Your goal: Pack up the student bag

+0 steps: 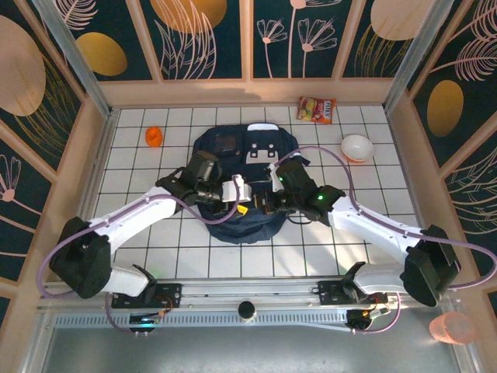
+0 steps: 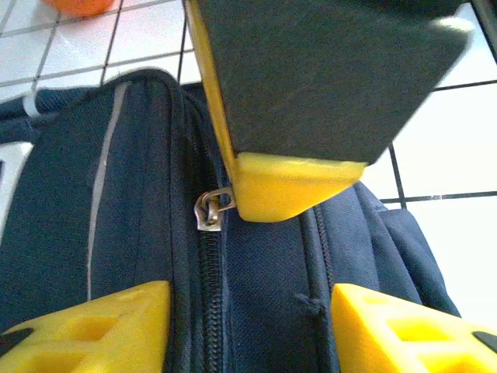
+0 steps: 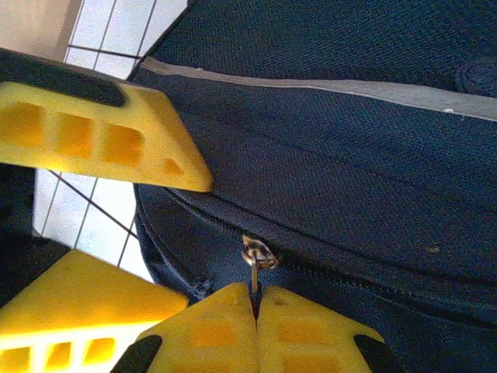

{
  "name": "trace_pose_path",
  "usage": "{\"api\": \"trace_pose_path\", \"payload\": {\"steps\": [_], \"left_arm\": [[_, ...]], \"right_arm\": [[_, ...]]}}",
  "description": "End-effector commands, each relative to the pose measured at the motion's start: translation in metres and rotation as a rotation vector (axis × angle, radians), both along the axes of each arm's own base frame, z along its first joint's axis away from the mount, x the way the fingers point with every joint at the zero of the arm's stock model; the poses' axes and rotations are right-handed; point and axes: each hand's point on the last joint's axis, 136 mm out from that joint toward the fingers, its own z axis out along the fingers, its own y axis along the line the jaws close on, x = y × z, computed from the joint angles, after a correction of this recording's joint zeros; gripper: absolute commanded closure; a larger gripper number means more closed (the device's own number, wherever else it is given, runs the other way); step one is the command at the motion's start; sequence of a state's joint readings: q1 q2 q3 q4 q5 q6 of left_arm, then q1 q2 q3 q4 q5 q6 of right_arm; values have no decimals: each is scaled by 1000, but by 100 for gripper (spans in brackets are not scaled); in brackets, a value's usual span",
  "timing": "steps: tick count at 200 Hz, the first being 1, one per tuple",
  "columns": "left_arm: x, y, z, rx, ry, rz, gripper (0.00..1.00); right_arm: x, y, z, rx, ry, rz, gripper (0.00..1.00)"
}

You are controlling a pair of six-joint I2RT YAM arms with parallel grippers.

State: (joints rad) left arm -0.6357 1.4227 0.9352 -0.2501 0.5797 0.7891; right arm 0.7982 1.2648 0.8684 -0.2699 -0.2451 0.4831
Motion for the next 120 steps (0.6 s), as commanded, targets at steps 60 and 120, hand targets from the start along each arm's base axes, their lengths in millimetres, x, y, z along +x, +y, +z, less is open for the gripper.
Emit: {"api": "trace_pose_path", "payload": {"steps": [60,120], "left_arm": [[32,5,16,-7,-205,104,100],[25,28,16,13,-192,131,100]], "right_arm": [[8,-26,17,52,-47,-36,100],[18,-66,-2,38,-9,-133,100]]}}
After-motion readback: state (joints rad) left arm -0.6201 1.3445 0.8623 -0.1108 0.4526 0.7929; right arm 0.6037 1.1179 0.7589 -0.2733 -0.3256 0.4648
